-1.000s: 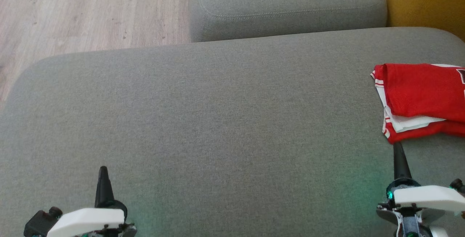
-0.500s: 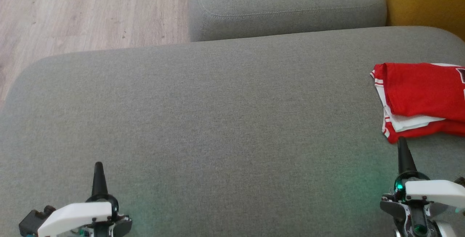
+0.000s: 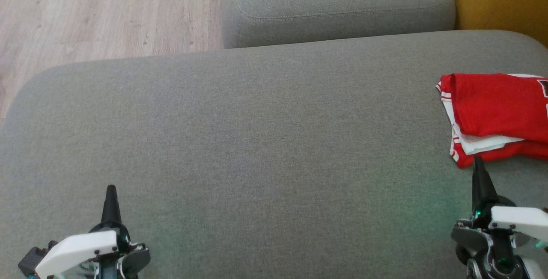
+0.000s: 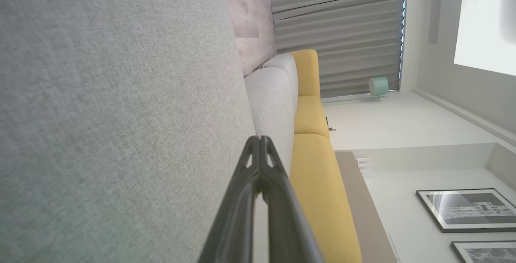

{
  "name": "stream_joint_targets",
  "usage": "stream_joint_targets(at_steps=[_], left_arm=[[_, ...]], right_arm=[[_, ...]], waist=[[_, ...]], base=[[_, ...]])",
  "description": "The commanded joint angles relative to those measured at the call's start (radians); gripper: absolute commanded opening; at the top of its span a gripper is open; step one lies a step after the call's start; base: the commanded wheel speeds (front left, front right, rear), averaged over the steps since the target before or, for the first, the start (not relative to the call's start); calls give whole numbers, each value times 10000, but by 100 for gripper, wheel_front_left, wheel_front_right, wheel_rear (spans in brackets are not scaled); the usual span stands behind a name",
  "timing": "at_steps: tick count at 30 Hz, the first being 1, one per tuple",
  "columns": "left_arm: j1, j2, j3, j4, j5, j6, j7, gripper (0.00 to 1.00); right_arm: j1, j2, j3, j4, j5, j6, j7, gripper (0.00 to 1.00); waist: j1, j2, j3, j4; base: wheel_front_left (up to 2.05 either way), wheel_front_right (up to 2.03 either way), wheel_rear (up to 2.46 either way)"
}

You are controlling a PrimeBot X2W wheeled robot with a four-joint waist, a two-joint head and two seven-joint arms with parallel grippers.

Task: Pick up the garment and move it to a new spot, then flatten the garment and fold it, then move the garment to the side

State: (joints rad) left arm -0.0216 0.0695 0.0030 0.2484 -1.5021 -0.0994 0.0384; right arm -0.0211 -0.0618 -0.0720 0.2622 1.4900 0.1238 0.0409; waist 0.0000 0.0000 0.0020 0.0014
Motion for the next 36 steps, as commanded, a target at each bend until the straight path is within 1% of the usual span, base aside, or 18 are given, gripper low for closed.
stream_joint_targets(at_steps=[1, 11, 36], left_arm=[[-576, 132, 418, -227, -338, -129, 114, 0], [-828, 117, 679, -54, -1424, -312, 403, 0], [-836, 38, 790, -48, -1330, -313, 492, 0]], right_arm=[[-626, -186, 137, -285, 378, 64, 112, 0], [-832, -177, -12, -200, 1525, 69, 397, 0], [-841, -100, -119, -192, 1435, 69, 483, 0]], waist=[[0, 0, 2, -2], [0, 0, 12, -14], [0, 0, 12, -14]], base=[[0, 0, 0], [0, 0, 0], [0, 0, 0]])
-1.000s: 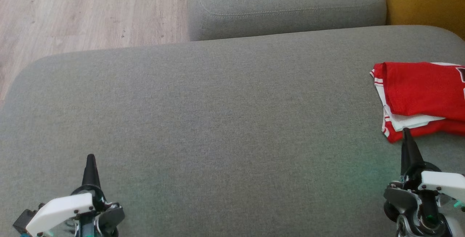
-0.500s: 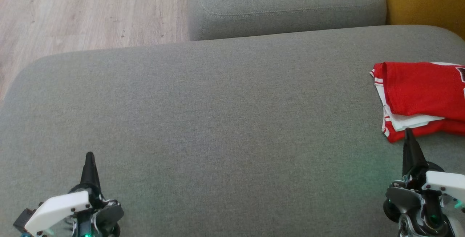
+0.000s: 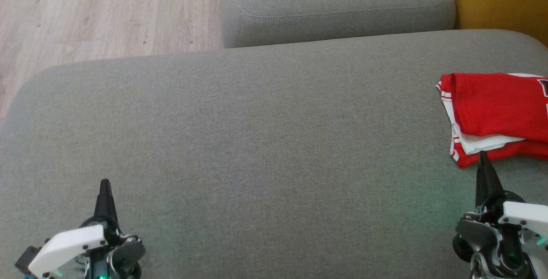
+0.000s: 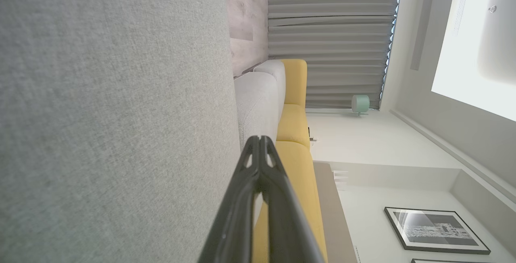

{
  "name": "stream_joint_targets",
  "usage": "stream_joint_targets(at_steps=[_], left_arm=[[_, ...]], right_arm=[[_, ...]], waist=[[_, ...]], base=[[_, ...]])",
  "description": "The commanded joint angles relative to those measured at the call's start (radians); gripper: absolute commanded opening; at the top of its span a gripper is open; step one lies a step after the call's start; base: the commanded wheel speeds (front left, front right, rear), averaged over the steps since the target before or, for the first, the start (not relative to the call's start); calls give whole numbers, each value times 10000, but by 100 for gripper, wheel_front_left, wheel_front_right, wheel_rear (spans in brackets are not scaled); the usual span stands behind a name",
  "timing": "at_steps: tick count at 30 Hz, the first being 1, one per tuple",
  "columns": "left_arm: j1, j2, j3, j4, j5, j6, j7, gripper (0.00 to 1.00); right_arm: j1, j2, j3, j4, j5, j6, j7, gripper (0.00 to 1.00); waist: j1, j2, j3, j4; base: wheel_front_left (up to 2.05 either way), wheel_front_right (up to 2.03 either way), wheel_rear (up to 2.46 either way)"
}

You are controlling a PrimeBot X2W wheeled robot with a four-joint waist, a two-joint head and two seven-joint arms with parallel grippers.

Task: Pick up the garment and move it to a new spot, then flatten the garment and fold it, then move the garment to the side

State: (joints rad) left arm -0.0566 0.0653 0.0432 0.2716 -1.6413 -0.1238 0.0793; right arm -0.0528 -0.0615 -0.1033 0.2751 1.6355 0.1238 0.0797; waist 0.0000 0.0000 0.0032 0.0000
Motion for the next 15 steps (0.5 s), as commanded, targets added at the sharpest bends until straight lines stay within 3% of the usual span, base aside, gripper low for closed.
stream_joint_targets(at_steps=[1, 15], left_arm=[[-487, 77, 391, -280, 65, -69, 87, 0], [-491, 41, 442, -277, 108, -69, 128, 0]], right_arm=[[-524, -102, 190, -321, -24, 69, 98, 0], [-529, -67, 141, -317, -64, 69, 137, 0]], waist=[[0, 0, 0, 0], [0, 0, 0, 0]], base=[[0, 0, 0], [0, 0, 0]])
